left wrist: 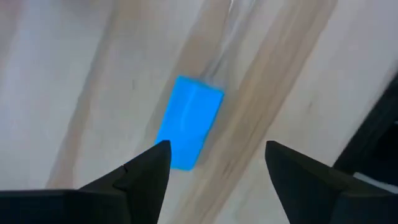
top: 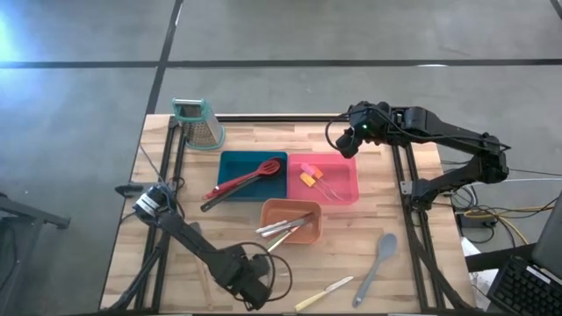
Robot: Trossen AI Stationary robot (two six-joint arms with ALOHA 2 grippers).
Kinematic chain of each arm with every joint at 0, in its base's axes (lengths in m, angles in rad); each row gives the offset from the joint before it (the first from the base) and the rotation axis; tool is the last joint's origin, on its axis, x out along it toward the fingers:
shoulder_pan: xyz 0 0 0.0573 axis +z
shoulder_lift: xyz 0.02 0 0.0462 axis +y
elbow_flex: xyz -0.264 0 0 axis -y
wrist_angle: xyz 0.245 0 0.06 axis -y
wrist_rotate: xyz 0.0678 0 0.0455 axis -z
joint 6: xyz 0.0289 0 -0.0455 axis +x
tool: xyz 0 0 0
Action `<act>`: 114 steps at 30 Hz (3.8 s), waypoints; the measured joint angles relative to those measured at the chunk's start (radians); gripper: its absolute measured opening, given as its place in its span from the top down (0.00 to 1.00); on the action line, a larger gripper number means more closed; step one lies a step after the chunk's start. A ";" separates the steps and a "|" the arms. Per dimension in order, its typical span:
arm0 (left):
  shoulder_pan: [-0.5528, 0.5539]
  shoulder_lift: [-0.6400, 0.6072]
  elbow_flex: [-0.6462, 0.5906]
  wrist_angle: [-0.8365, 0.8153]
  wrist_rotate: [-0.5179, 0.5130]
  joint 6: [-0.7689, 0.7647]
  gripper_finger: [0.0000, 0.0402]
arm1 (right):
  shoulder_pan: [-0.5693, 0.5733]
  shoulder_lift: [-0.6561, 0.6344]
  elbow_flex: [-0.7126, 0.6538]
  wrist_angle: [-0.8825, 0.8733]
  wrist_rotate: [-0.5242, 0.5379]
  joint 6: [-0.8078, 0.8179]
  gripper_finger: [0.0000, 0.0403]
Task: Pick & Place Kitchen Items
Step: Put the blue spatula into the red bin
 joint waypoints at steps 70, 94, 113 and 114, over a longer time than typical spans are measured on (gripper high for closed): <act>0.012 -0.145 -0.301 0.187 -0.054 -0.068 1.00 | 0.001 0.000 0.000 0.023 -0.062 -0.045 0.54; 0.042 -0.351 -0.299 0.144 -0.117 -0.121 1.00 | 0.000 0.000 0.000 0.027 -0.062 -0.042 0.54; 0.070 -0.363 -0.299 0.128 -0.087 -0.073 1.00 | 0.001 0.000 -0.007 0.023 -0.134 -0.052 0.54; 0.071 -0.369 -0.299 0.128 -0.087 -0.073 1.00 | 0.001 0.000 -0.007 0.022 -0.134 -0.052 0.54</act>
